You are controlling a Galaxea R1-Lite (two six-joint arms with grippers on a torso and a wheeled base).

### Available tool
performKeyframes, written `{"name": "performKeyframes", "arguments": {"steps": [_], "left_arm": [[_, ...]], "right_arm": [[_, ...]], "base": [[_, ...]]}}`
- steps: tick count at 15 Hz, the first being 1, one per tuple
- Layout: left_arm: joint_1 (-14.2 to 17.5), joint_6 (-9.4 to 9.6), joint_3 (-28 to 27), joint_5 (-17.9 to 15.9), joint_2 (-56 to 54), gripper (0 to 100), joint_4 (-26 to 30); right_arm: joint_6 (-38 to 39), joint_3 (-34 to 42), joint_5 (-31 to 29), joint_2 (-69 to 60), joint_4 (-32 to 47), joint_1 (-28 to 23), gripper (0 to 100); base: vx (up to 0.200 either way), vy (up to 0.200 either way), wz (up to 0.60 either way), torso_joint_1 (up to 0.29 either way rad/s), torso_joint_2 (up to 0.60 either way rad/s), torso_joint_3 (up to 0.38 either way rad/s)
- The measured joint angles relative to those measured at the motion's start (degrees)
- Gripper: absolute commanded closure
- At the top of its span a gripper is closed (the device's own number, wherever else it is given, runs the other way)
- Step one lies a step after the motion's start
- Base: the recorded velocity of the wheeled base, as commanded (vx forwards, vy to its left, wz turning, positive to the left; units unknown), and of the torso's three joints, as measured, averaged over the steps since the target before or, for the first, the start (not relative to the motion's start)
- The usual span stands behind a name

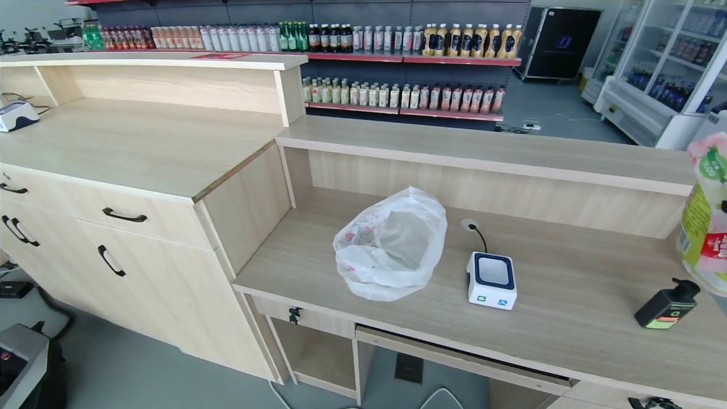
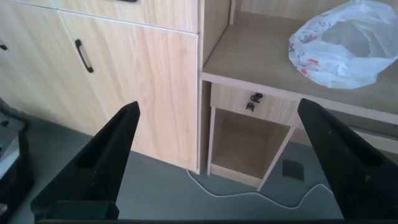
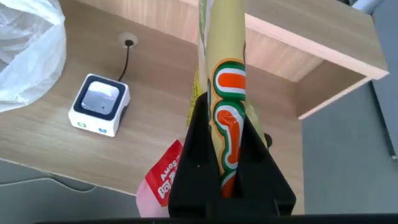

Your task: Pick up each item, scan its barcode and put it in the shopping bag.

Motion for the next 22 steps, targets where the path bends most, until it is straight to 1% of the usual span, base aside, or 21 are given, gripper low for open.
{"name": "performKeyframes", "arguments": {"steps": [3, 5, 6, 8, 9, 13, 17, 22], "left_arm": [[-0.02, 0.01, 0.00, 0.00, 0.00, 0, 0.02], [0.02, 0.01, 0.00, 0.00, 0.00, 0, 0.00], [0.02, 0.01, 0.00, 0.00, 0.00, 0, 0.00], [0.07, 0.01, 0.00, -0.02, 0.00, 0, -0.05], [0.02, 0.00, 0.00, -0.02, 0.00, 0, 0.00], [0.02, 0.01, 0.00, -0.02, 0.00, 0, 0.00], [0.02, 0.01, 0.00, 0.00, 0.00, 0, 0.00], [0.02, 0.00, 0.00, 0.00, 0.00, 0, 0.00]], "right_arm": [[-5.63, 0.87, 0.22, 6.27, -6.07, 0.57, 100], [-10.68, 1.61, 0.37, 11.19, -11.79, 1.84, 100], [-15.21, 1.88, 0.50, 13.35, -13.10, 2.23, 100], [-20.81, 2.49, 0.50, 16.76, -14.36, 2.47, 100], [-21.93, 3.08, 0.52, 18.16, -14.28, 2.69, 100], [-26.28, 6.46, 0.52, 22.31, -19.48, 2.91, 100], [-26.86, 9.07, 0.55, 24.32, -19.92, 3.02, 100], [-28.44, 10.18, 0.55, 26.97, -20.77, 3.05, 100]], "base": [[0.000, 0.000, 0.60, 0.002, 0.00, 0.001], [0.000, 0.000, 0.00, 0.000, 0.00, 0.000], [0.000, 0.000, 0.00, 0.000, 0.00, 0.000], [0.000, 0.000, 0.00, 0.000, 0.00, 0.000], [0.000, 0.000, 0.00, 0.000, 0.00, 0.000], [0.000, 0.000, 0.00, 0.000, 0.00, 0.000], [0.000, 0.000, 0.00, 0.000, 0.00, 0.000], [0.000, 0.000, 0.00, 0.000, 0.00, 0.000]]}}
